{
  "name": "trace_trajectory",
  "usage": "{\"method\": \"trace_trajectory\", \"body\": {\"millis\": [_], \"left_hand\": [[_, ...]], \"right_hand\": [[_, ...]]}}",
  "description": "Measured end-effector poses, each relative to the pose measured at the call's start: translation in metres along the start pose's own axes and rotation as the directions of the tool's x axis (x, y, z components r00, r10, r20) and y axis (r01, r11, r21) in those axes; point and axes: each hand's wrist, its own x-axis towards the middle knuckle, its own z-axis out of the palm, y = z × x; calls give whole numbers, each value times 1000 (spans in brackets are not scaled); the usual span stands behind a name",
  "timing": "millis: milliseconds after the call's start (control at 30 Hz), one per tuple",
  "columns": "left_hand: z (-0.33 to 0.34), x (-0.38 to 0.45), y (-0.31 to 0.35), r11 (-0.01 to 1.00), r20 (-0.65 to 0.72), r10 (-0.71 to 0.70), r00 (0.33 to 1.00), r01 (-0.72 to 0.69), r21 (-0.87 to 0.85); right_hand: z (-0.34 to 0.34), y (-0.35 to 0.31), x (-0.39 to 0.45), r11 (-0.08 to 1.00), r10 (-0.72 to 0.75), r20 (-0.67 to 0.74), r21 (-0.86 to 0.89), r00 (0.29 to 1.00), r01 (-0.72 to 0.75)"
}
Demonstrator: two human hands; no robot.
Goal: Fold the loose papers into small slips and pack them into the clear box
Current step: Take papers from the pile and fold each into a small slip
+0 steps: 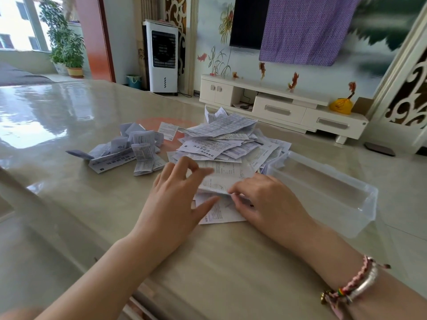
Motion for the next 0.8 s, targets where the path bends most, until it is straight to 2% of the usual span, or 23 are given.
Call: {"method": "trace_trajectory", "body": {"millis": [100,200,333,467,567,667,800], "left_hand": [[-4,2,7,992,-86,-60,994,50,-115],[0,1,8,969,-24,-115,993,107,-222],[9,-2,13,948,121,-120,985,150,-281],[6,2,17,909,142,-141,980,185,-374],[3,4,18,777,183,-206,961,274,-567],[1,6,18,639,224,-269,937,347,-687],[-5,9,19,490,288,-333,898,425,-761]], "right_hand": [[-1,1,0,988,106,-44,114,993,-101],[-2,4,0,954,184,-48,250,982,-167],[-5,0,-2,904,172,-50,406,984,-138],[-7,-7,-2,861,119,-78,504,990,-64],[-10,-9,-1,813,124,-68,578,990,-62],[-13,-11,-1,761,180,-70,642,981,-93],[-9,-5,0,798,242,-37,576,970,-177]]}}
